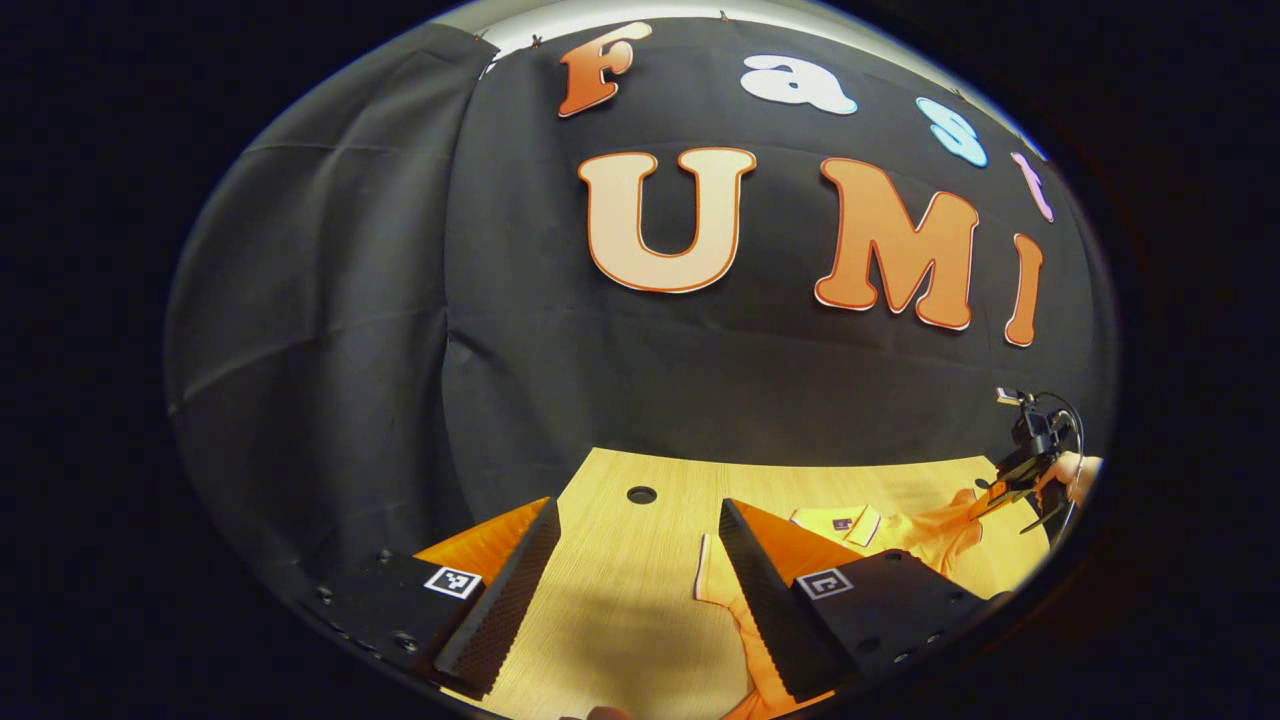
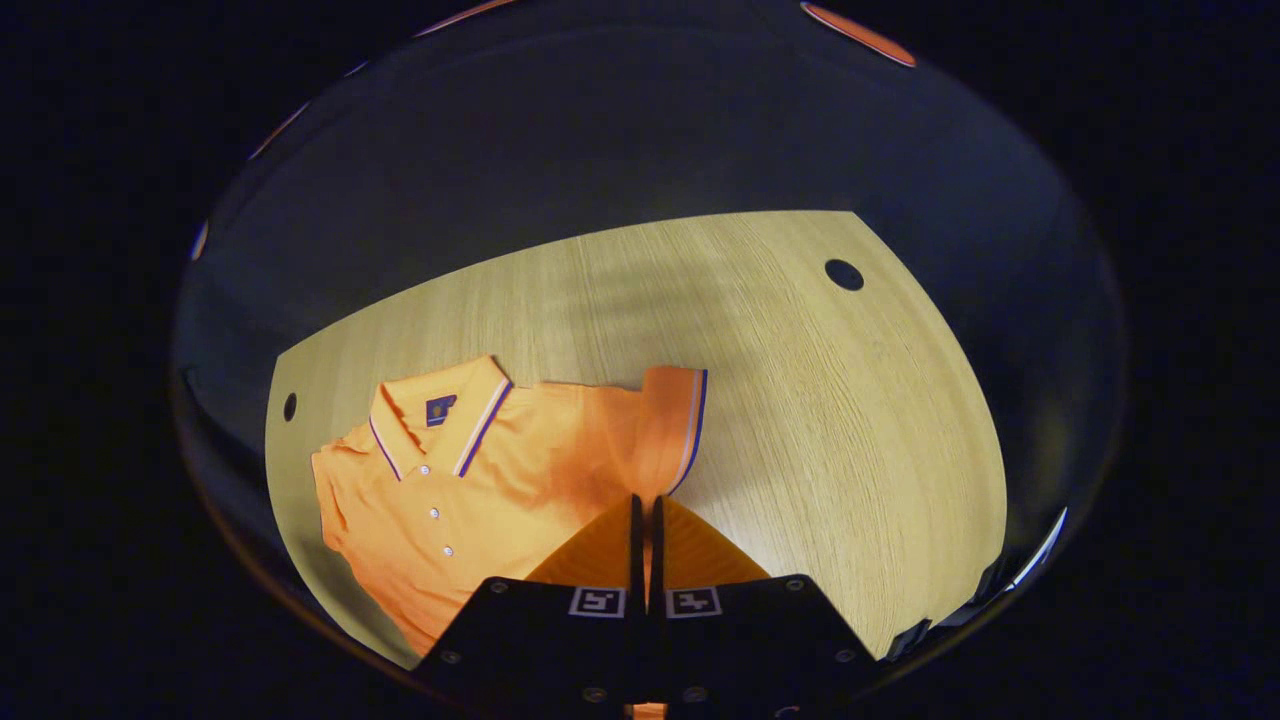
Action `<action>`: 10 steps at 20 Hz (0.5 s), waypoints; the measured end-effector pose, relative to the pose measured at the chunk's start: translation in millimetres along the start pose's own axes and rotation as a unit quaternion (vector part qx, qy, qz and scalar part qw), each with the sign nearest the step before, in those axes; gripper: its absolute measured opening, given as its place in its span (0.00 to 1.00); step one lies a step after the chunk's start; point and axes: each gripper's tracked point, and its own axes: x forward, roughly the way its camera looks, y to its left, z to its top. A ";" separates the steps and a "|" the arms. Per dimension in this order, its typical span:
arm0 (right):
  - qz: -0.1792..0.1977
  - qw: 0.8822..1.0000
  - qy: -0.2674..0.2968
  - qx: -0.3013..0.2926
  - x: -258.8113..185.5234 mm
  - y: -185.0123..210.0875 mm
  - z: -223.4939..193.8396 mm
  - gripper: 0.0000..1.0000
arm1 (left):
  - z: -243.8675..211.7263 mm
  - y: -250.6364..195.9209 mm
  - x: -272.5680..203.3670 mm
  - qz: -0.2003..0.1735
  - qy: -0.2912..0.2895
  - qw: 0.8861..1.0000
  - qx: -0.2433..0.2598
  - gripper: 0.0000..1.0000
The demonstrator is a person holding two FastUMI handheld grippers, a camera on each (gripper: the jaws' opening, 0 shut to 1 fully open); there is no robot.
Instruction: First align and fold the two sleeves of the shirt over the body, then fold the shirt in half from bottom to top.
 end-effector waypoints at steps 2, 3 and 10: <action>0.007 1.000 -0.005 -0.018 -10.2 19.1 -0.8 0.00 | 2.2 10.8 -1.4 0.001 -0.004 1.000 0.009 0.98; 0.009 0.999 -0.009 -0.029 -14.2 28.4 -1.7 0.01 | 0.7 14.7 0.2 0.000 -0.005 1.000 0.010 0.99; 0.033 0.996 -0.010 -0.079 -24.8 96.5 -19.3 0.00 | -5.7 52.1 -7.6 0.008 -0.002 1.000 -0.002 0.98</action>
